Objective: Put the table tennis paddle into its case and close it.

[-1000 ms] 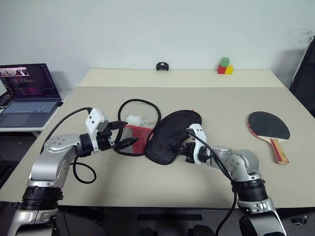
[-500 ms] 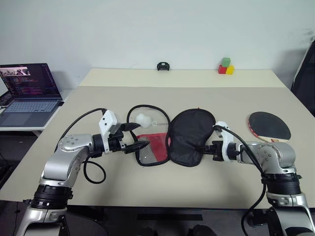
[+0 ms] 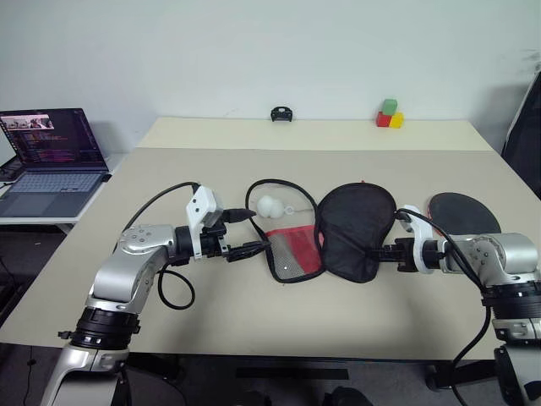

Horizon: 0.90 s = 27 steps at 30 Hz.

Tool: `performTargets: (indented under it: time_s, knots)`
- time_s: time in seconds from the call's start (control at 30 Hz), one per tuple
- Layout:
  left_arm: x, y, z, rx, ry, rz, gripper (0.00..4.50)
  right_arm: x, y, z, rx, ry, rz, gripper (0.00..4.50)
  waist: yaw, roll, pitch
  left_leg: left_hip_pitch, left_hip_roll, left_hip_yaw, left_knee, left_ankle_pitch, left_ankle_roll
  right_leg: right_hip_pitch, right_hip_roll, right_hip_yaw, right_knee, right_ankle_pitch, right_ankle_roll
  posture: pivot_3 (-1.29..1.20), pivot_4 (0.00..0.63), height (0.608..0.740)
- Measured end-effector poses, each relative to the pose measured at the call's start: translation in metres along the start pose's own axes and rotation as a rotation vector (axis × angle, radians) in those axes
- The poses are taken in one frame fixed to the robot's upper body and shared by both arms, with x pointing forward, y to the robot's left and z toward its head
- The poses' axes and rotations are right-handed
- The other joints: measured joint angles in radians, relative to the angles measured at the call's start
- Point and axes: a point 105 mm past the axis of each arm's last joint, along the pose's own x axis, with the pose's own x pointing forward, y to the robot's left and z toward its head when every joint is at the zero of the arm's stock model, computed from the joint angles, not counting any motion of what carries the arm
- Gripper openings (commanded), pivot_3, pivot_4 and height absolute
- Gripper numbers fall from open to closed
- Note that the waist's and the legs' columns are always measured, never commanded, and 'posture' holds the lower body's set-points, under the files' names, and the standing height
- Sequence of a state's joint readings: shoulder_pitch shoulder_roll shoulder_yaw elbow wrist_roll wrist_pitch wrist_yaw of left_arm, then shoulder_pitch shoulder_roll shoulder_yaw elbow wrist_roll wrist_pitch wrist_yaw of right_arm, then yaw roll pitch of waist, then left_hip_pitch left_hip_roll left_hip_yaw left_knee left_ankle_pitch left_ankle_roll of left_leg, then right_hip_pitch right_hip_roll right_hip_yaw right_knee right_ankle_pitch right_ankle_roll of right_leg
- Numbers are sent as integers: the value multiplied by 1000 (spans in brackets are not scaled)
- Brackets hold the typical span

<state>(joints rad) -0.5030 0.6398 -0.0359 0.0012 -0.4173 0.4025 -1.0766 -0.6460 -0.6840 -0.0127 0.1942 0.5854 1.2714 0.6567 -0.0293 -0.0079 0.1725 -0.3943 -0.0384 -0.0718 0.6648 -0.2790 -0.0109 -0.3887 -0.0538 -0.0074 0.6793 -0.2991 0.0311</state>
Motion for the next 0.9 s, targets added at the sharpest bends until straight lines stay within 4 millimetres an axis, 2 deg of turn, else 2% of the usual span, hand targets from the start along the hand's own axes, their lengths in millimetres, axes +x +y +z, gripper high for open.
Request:
performTargets:
  time_s: [0.23,0.9]
  knots:
    - [7,-3,3,11,-6,-31,4500,-7,-17,5,-37,23,-24,46,0,0,0,0,0,0,0,0,0,0,0,0,0,0,0,0,150,740]
    - [12,-7,2,19,-12,-51,4500,0,-36,32,-168,43,-70,46,0,0,0,0,0,0,1,1,-1,0,0,0,0,0,0,0,150,740]
